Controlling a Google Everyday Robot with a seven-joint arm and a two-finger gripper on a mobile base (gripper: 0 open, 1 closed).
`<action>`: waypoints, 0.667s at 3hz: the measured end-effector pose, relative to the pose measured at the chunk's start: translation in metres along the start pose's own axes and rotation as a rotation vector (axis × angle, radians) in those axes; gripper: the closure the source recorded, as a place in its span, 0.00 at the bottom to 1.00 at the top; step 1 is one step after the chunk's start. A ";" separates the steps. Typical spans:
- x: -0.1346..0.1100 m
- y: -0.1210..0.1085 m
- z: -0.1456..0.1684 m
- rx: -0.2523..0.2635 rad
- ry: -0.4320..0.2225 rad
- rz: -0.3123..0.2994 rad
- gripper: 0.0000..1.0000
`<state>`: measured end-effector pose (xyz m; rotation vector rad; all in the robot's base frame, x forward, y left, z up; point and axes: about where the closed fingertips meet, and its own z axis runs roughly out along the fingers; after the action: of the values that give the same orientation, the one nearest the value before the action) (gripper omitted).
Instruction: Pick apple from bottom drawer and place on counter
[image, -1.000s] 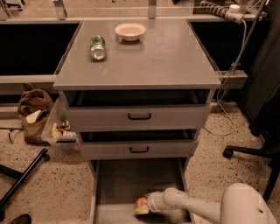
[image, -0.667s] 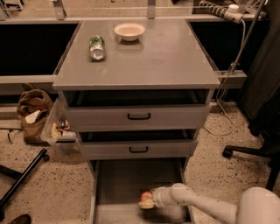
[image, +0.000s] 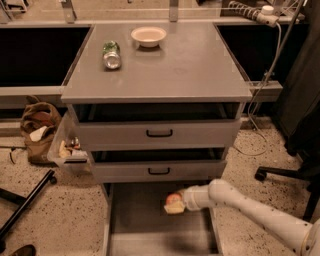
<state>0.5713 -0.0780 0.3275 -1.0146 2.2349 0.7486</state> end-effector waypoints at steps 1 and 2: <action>-0.065 0.000 -0.043 -0.007 -0.018 -0.072 1.00; -0.065 0.000 -0.043 -0.007 -0.019 -0.072 1.00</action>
Offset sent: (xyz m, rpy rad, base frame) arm 0.0177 -0.0008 0.0504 0.0016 -0.0373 0.0278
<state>0.5956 -0.0767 0.4013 -1.0809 2.1696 0.7317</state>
